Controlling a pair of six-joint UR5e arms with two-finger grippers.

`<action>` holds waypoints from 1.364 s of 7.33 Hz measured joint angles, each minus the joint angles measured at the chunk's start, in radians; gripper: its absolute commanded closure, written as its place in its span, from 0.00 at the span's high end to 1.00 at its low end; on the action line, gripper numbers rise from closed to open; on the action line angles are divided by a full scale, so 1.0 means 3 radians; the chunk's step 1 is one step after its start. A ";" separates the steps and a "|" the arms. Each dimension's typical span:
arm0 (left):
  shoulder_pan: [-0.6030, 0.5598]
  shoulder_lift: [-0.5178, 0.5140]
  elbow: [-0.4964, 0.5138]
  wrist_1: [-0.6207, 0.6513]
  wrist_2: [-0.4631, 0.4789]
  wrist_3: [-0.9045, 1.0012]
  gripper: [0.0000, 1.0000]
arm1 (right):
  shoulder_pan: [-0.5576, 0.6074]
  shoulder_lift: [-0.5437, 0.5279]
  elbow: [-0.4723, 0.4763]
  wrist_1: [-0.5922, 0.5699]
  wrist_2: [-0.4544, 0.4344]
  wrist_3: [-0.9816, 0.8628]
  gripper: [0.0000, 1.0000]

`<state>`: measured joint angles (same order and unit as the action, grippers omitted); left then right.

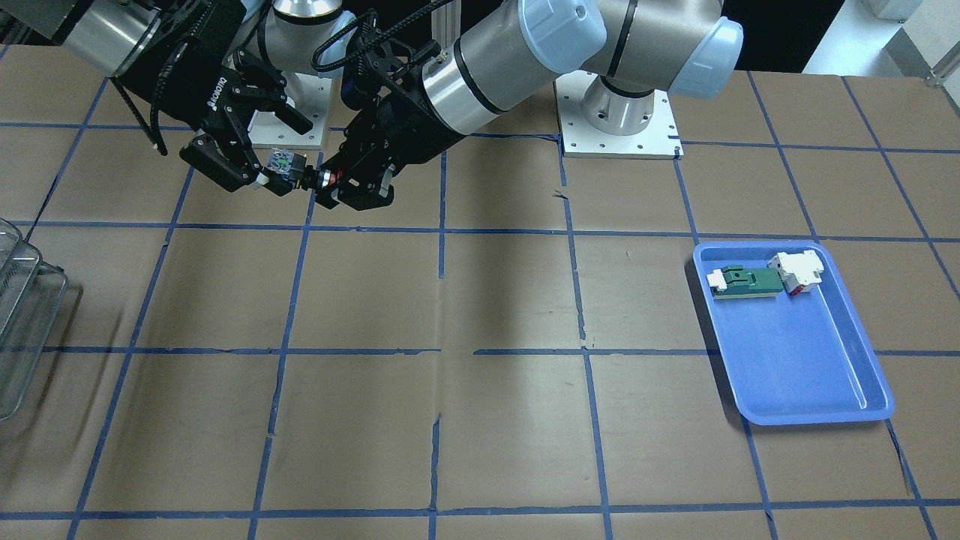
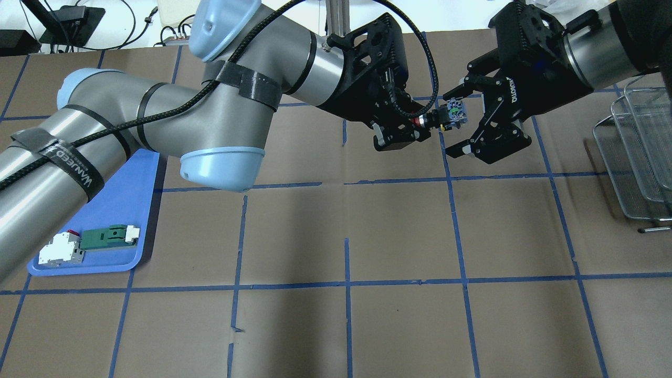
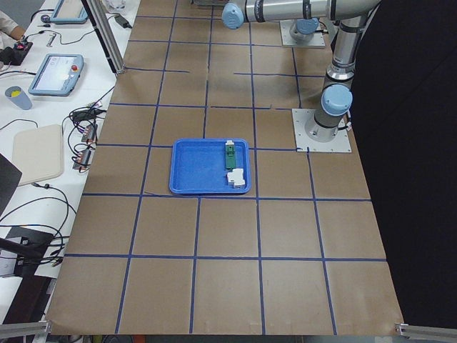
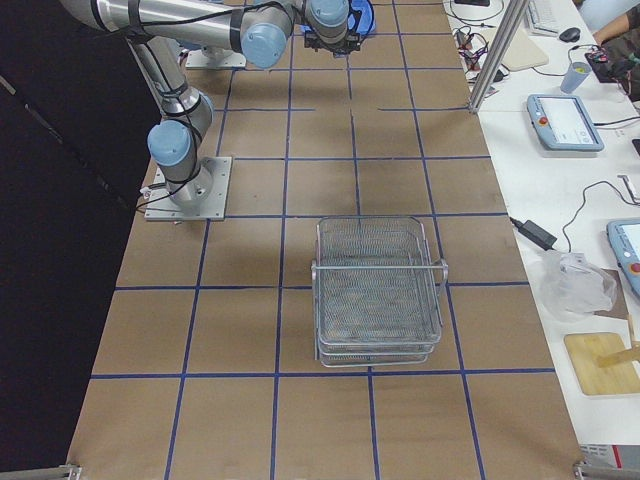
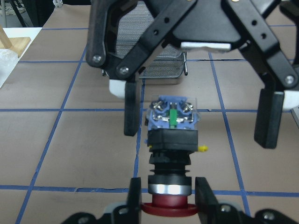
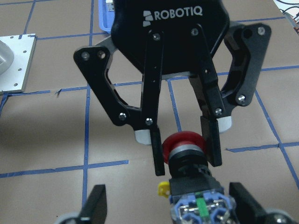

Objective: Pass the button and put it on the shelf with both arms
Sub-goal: 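Close the right gripper on the button's red head beside the left gripper, then open the left gripper and withdraw it while the right gripper carries the button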

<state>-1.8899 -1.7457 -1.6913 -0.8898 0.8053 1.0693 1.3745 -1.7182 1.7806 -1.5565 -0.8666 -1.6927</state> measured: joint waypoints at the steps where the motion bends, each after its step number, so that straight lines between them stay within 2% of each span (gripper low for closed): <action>1: 0.0000 0.0004 -0.0002 0.0000 0.0000 0.0000 0.00 | 0.0002 -0.0006 -0.0002 -0.0001 -0.0004 -0.0002 0.26; 2: -0.0001 0.0010 -0.0007 -0.0001 -0.0001 -0.0002 0.00 | 0.0002 -0.0007 -0.0006 -0.0003 -0.0012 -0.0011 0.08; 3: -0.0001 0.0021 -0.0012 0.0000 -0.0002 -0.0003 0.00 | 0.0005 -0.0009 -0.0007 -0.0001 -0.0022 -0.0025 0.00; 8: -0.0001 0.0129 -0.0106 -0.0003 0.0012 -0.0005 0.00 | 0.0006 -0.0009 -0.0035 0.0002 -0.0057 -0.0033 0.00; 9: -0.0001 0.0140 -0.0108 -0.0004 0.0014 -0.0005 0.10 | 0.0005 -0.0008 -0.0039 0.0003 -0.0063 -0.0031 0.00; 10: -0.0001 0.0150 -0.0109 -0.0005 0.0014 -0.0005 0.74 | 0.0004 -0.0008 -0.0042 0.0004 -0.0083 -0.0029 0.00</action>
<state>-1.8901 -1.7006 -1.7240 -0.8912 0.8097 1.0676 1.3758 -1.7207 1.7679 -1.5552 -0.8913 -1.7014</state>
